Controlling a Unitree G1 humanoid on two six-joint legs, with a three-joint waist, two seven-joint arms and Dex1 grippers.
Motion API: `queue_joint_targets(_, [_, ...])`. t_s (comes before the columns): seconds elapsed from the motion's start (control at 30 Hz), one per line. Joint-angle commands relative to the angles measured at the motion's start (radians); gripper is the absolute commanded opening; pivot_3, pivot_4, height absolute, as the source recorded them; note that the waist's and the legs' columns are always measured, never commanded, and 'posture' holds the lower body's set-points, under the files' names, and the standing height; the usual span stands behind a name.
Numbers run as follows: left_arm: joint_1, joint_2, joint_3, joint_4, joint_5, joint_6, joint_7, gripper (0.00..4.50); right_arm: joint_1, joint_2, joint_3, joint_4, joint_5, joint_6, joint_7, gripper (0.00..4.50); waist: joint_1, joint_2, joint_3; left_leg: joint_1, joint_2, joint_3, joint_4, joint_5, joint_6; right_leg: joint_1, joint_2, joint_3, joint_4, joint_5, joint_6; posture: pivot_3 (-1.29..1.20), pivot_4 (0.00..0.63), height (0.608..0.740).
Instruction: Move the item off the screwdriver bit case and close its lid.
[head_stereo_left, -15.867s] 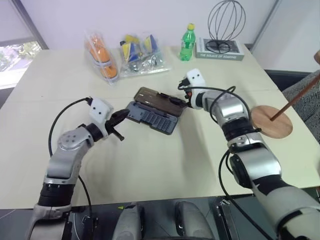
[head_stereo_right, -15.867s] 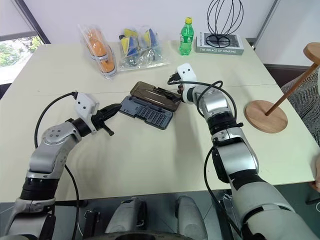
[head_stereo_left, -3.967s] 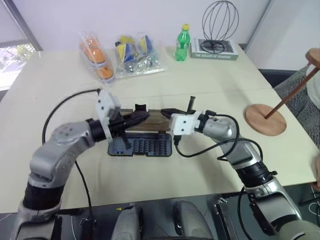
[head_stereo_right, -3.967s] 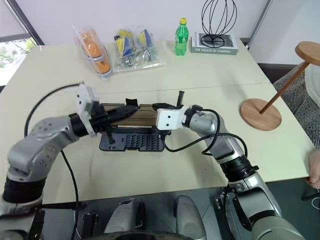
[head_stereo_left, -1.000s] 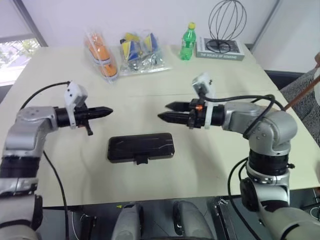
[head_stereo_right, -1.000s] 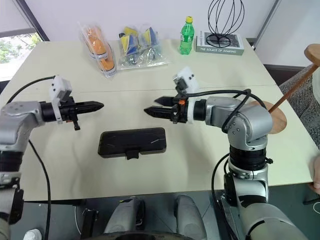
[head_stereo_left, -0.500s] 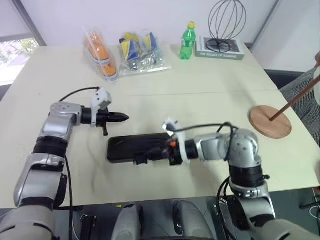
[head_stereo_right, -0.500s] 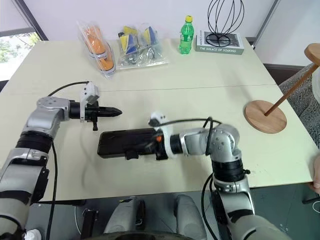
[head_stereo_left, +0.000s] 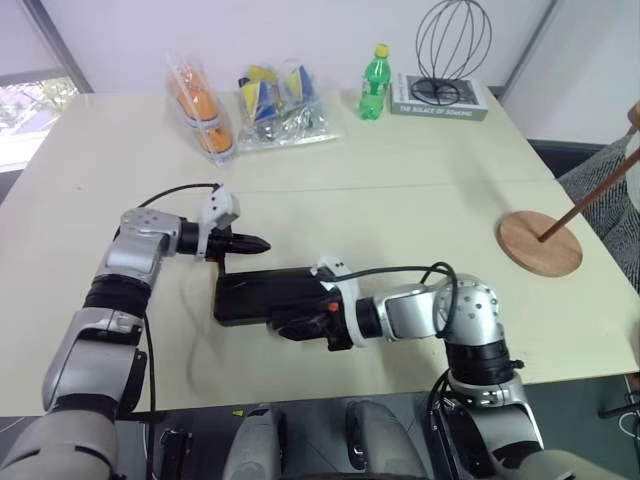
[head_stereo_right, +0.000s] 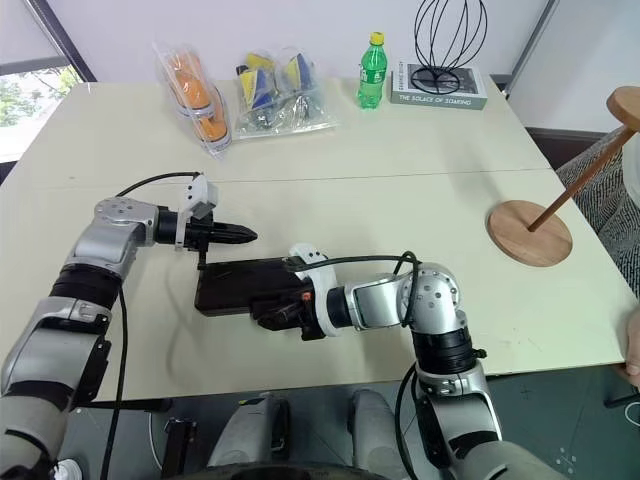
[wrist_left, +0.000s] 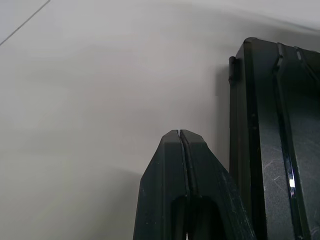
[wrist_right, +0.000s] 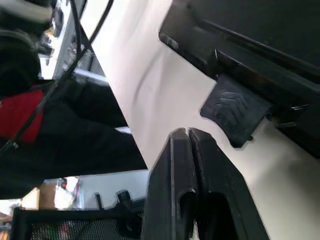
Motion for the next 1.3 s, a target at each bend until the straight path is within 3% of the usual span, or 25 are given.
queue_joint_targets(0.03, [0.01,0.001,0.008,-0.034,0.002,-0.015,-0.004,0.0,-0.032,0.018,-0.021,-0.004,0.018,0.007,-0.021,0.05,0.0,0.0,0.0,0.0,0.0,0.0,0.0,0.0,0.0,0.0,0.0,0.0,0.0,0.0,0.0,0.0,0.15,0.74])
queue_joint_targets(0.43, [0.06,0.003,0.019,-0.114,-0.013,0.017,0.003,0.0,-0.034,0.019,0.015,-0.009,-0.108,0.006,0.003,0.05,0.0,0.0,0.0,0.0,0.0,0.0,0.0,0.0,0.0,0.0,0.0,0.0,0.0,0.0,0.0,0.0,0.15,0.74])
queue_joint_targets(0.63, [0.091,0.005,-0.003,-0.158,-0.002,0.005,-0.018,0.0,-0.021,-0.047,0.137,-0.068,-0.262,-0.073,0.071,0.05,-0.001,0.0,0.0,0.0,0.0,0.0,0.0,0.0,0.0,-0.001,0.0,0.0,0.0,0.0,0.0,0.0,0.15,0.74])
queue_joint_targets(1.03, [0.109,-0.008,-0.039,-0.159,0.03,-0.052,-0.029,0.0,-0.022,0.017,0.136,-0.174,-0.36,-0.067,0.122,0.05,-0.001,0.0,0.0,0.0,0.0,-0.001,0.0,0.0,0.0,-0.001,0.001,0.0,0.001,0.0,0.0,0.0,0.15,0.74])
queue_joint_targets(1.3, [0.096,-0.022,-0.047,-0.129,0.043,-0.082,-0.025,0.0,-0.036,0.005,0.189,-0.286,-0.429,-0.064,0.134,0.05,0.0,0.0,0.0,0.0,0.0,-0.001,0.0,0.0,0.0,0.0,0.0,0.0,0.001,0.0,0.0,0.0,0.15,0.74])
